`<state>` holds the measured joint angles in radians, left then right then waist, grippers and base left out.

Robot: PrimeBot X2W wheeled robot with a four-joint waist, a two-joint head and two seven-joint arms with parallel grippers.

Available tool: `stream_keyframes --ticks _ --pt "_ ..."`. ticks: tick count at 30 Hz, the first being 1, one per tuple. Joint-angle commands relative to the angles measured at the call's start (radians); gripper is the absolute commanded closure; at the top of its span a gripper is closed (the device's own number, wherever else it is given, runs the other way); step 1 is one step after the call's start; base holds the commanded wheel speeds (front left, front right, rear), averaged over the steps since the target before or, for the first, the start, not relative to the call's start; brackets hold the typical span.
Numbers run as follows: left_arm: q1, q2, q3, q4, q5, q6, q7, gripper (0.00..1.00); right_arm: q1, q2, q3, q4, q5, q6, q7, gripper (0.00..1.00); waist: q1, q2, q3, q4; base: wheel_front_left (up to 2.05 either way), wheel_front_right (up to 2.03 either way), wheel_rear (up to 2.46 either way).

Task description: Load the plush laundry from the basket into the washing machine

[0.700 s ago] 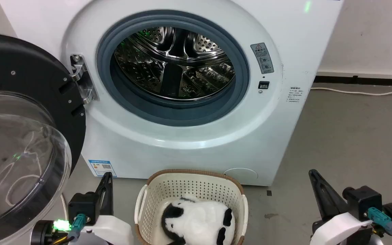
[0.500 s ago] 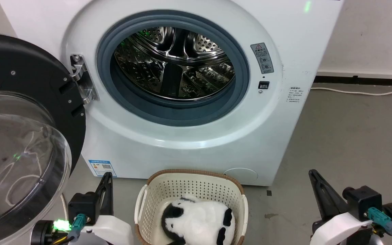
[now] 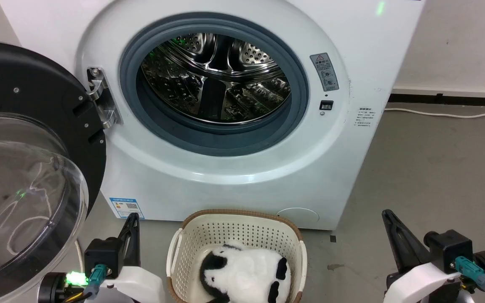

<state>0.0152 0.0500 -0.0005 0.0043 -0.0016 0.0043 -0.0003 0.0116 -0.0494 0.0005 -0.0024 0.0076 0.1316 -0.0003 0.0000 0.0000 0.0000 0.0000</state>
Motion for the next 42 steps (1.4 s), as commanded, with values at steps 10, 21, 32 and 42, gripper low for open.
stream_keyframes --ticks 10,21,32,42 --pt "0.001 0.0 0.0 0.0 0.0 0.0 0.0 0.0 0.0 0.0 0.001 0.0 0.001 0.0 0.0 0.0 0.0 0.0 0.0 0.0 0.0 0.0 0.0" --pt "0.004 0.001 -0.012 -0.001 -0.001 0.003 -0.021 0.0 0.004 0.0 -0.01 0.001 0.025 0.0 -0.021 0.0 0.0 0.0 0.003 -0.006 0.0 0.0 0.0" --pt "-0.013 0.014 -0.016 0.024 -0.008 -0.007 -0.044 0.0 -0.009 0.0 -0.007 -0.008 0.046 0.0 -0.044 0.0 0.0 0.0 0.063 -0.037 0.0 0.0 0.0" --pt "-0.045 0.047 -0.023 0.096 -0.009 -0.024 -0.065 0.0 -0.025 0.0 0.006 -0.011 0.075 0.0 -0.065 0.0 0.0 0.0 0.141 -0.085 0.0 0.0 0.0"
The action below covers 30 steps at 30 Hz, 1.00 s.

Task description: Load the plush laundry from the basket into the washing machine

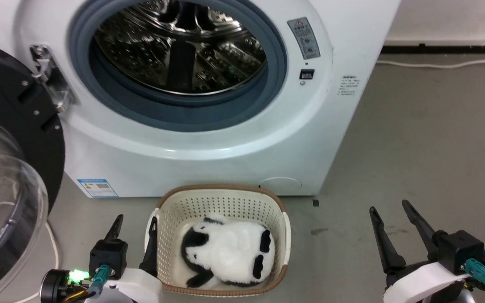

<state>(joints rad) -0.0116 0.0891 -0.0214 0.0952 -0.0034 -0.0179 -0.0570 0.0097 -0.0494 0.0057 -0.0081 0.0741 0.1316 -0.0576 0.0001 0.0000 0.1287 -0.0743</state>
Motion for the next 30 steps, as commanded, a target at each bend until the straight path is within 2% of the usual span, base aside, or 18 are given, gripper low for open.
stream_keyframes --ticks 1,19,30 --pt "-0.022 0.011 -0.004 0.013 -0.007 -0.003 -0.01 0.0 -0.024 0.0 0.003 -0.006 0.011 0.0 -0.01 0.0 -0.0001 0.0 0.02 -0.015 0.0 0.0 0.0" --pt "-0.151 0.064 -0.054 0.219 -0.037 -0.031 -0.032 0.0 -0.053 0.0 0.026 -0.023 0.073 0.0 -0.047 0.0 -0.0001 0.0 0.165 -0.081 0.0 0.0 0.0" --pt "-0.224 0.113 -0.16 0.382 -0.083 -0.043 -0.038 0.0 -0.071 0.0 0.05 -0.026 0.109 0.0 -0.07 0.0 -0.0001 0.0 0.25 -0.123 0.0 0.0 0.0"
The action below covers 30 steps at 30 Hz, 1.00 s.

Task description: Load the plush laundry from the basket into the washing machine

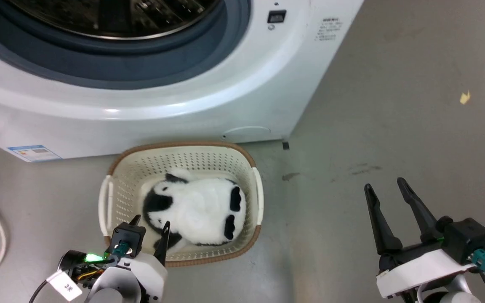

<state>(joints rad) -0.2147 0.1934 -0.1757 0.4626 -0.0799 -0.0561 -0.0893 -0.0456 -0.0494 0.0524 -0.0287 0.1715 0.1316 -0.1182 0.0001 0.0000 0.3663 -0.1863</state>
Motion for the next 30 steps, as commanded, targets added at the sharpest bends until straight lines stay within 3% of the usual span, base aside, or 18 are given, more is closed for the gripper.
stream_keyframes --ticks 1,15,30 --pt "-0.026 0.013 -0.014 0.029 -0.012 -0.006 -0.005 0.0 -0.017 0.0 0.005 -0.004 0.014 0.0 -0.012 0.0 -0.0001 0.0 0.02 -0.015 0.0 0.0 0.0" --pt "-0.117 0.098 -0.166 0.184 -0.113 -0.021 0.036 0.0 -0.039 -0.001 0.028 0.002 0.068 -0.001 -0.041 0.0 -0.0001 0.0 0.116 -0.079 0.0 0.0 0.0" --pt "-0.312 0.189 -0.232 0.324 -0.212 -0.038 0.069 0.0 -0.068 -0.001 0.051 0.017 0.141 -0.001 -0.072 0.0 -0.0001 0.0 0.231 -0.153 0.0 0.0 0.0"
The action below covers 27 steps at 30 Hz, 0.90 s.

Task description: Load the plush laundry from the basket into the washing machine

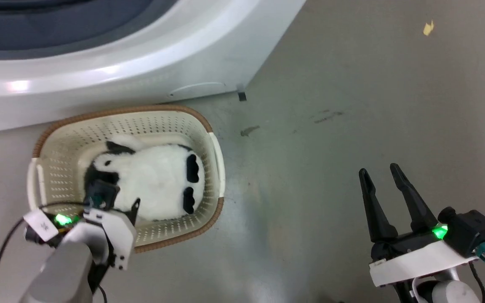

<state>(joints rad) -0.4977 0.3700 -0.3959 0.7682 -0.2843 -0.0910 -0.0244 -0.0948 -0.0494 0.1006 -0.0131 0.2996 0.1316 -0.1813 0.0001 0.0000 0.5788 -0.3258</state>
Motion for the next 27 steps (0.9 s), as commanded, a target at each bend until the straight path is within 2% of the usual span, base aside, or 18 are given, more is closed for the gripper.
stream_keyframes --ticks 1,17,27 --pt "-0.045 0.019 -0.019 0.025 -0.01 -0.004 0.006 0.0 -0.021 -0.001 0.004 0.002 0.017 -0.001 -0.011 0.0 -0.0001 0.0 0.027 -0.019 0.0 0.0 0.0" --pt "-0.222 0.093 -0.172 0.152 -0.05 -0.021 0.095 0.0 -0.052 -0.001 0.054 0.001 0.103 -0.001 -0.045 0.0 -0.0001 0.0 0.162 -0.107 0.0 0.0 0.0" --pt "-0.302 0.128 -0.225 0.236 -0.092 -0.005 0.095 0.0 -0.066 -0.001 0.083 -0.001 0.128 -0.001 -0.066 0.0 -0.0001 0.0 0.243 -0.153 0.0 0.0 0.0"
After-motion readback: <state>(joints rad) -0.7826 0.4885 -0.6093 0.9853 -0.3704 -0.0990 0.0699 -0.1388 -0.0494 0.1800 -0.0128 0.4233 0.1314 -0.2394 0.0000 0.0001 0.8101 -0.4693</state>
